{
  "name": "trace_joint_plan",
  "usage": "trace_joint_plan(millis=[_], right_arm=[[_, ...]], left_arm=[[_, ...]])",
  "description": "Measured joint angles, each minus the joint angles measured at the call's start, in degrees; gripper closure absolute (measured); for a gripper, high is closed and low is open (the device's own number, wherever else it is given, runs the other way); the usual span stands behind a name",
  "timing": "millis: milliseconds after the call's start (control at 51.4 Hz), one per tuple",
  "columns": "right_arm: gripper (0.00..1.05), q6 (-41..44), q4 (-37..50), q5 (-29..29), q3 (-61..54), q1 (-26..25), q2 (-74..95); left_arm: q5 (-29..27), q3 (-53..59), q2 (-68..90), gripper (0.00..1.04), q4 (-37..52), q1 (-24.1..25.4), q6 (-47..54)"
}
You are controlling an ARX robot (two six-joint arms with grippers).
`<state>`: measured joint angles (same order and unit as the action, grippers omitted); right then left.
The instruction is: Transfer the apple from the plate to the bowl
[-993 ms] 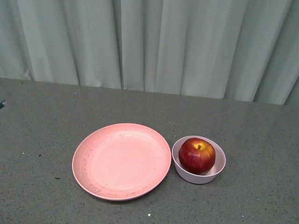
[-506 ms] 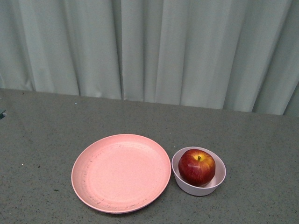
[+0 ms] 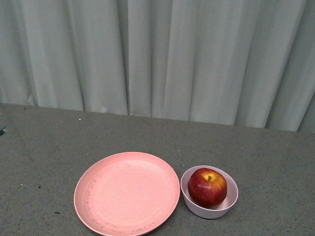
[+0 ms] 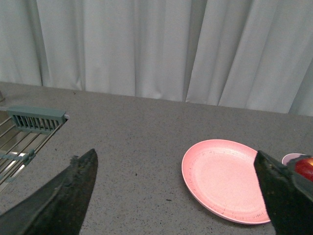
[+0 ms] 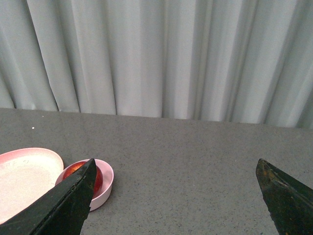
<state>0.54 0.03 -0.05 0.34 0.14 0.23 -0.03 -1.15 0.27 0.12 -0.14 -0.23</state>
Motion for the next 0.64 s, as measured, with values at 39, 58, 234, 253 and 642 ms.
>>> trace_joint_plan(millis=[39, 58, 234, 253, 642], right_arm=[[0.09, 0.00, 0.00, 0.00, 0.00, 0.00, 0.00], [0.09, 0.00, 0.00, 0.00, 0.00, 0.00, 0.00], [0.09, 0.00, 0.00, 0.00, 0.00, 0.00, 0.00], [0.09, 0.00, 0.00, 0.00, 0.00, 0.00, 0.00], [0.09, 0.00, 0.00, 0.00, 0.00, 0.00, 0.00]], left_arm=[[0.00, 0.00, 0.00, 0.05, 0.00, 0.00, 0.02], [0.00, 0.00, 0.00, 0.07, 0.00, 0.00, 0.02], [0.00, 0.00, 0.00, 0.07, 0.00, 0.00, 0.00], [0.00, 0.00, 0.00, 0.07, 0.00, 0.00, 0.00], [0.00, 0.00, 0.00, 0.07, 0.00, 0.00, 0.00]])
